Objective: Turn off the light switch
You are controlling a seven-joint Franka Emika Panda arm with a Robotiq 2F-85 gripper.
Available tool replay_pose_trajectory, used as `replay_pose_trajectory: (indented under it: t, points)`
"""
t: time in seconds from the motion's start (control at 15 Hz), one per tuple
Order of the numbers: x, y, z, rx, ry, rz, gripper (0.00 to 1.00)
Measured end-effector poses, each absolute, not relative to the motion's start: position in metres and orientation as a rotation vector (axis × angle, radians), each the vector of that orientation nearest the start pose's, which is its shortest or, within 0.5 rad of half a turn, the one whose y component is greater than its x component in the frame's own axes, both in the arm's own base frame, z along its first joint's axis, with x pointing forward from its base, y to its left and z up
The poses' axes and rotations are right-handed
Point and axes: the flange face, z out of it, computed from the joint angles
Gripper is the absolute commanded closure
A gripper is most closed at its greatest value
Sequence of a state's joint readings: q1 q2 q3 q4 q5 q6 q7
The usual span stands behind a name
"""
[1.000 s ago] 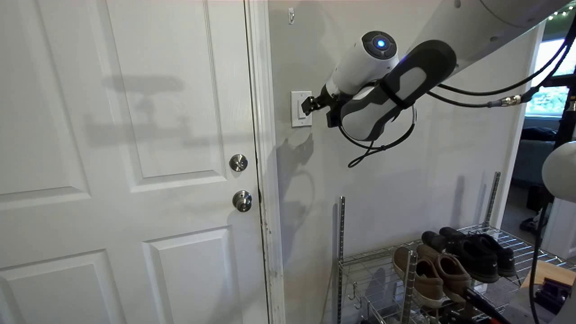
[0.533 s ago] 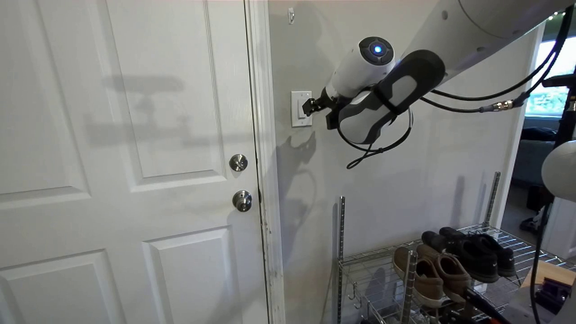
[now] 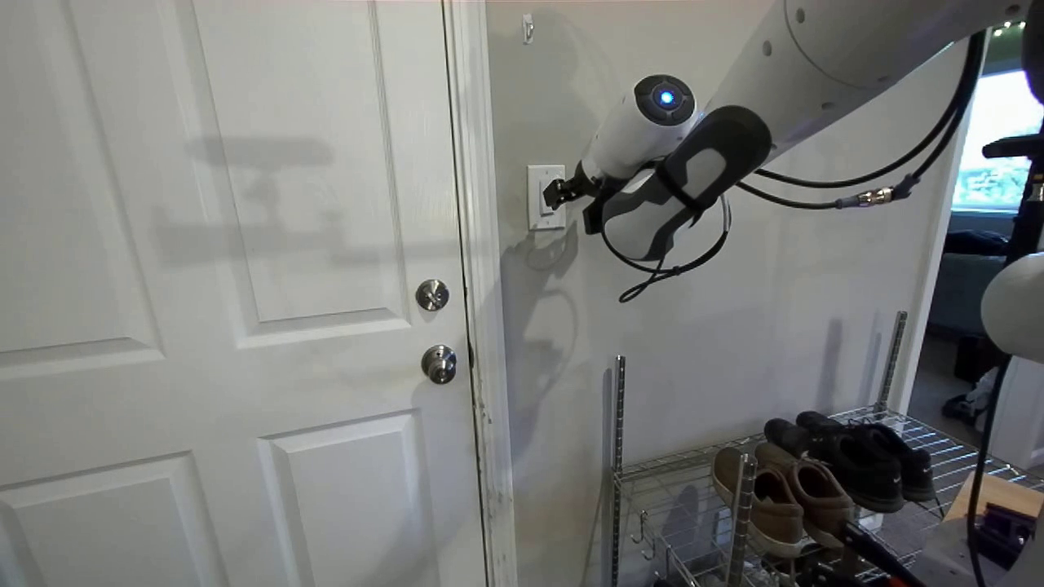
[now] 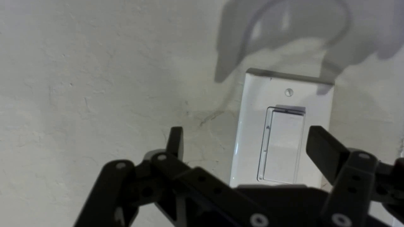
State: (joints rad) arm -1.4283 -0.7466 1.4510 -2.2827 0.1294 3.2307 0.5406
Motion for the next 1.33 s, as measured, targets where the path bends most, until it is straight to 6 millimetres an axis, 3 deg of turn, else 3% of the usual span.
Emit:
replay_pose_trajectory:
  t: [0.6, 1.33]
  points:
    - [0.565, 0.105, 0.478, -2.865, 0.366, -1.9, 0.0]
    - [0.592, 0.11, 0.471, -2.849, 0.34, -1.912, 0.0]
